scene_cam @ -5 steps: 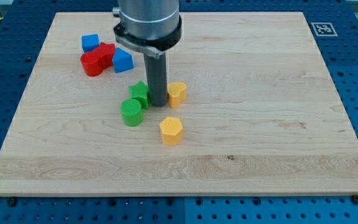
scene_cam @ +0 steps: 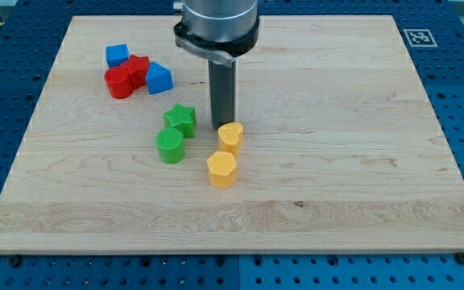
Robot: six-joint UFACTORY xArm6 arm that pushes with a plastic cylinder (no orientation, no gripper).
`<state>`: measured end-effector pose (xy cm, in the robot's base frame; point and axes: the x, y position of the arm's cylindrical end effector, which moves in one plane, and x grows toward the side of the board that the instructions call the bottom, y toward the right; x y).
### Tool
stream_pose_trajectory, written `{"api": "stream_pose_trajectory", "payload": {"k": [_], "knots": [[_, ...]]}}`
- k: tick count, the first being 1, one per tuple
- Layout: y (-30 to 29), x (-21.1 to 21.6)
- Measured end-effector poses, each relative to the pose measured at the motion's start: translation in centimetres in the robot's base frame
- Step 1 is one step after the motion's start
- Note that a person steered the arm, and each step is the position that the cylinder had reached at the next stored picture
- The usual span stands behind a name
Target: Move the yellow heart to the right side of the yellow hexagon
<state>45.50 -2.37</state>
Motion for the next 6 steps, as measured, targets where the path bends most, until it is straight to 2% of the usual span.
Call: {"api": "stream_pose_trajectory", "payload": {"k": [2, 3, 5, 6], "knots": [[-0.8, 2.6], [-0.7, 2.7], [4.0, 2.7], [2.8, 2.7]]}}
